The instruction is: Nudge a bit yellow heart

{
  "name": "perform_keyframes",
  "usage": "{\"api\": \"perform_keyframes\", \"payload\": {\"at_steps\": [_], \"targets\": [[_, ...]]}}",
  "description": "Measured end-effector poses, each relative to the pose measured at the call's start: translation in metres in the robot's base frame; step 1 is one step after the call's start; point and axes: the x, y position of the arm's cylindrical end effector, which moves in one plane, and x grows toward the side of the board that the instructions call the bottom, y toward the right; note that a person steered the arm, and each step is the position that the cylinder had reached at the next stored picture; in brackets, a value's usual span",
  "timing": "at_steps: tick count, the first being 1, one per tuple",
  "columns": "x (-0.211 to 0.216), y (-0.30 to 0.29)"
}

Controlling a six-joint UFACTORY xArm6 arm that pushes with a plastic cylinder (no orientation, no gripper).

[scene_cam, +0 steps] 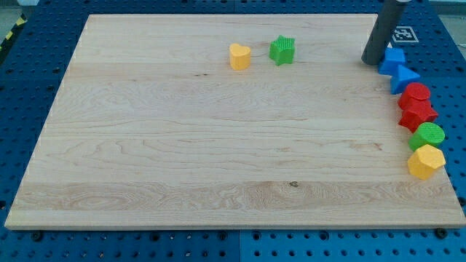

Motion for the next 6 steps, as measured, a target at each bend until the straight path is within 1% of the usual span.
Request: {"api": "perform_keyframes", "payload": {"at_steps": [2,3,5,6], "targets": [[0.0,-0.075],[0.007,-0.09],[0.018,-0.163],[0.005,-0.197]]}}
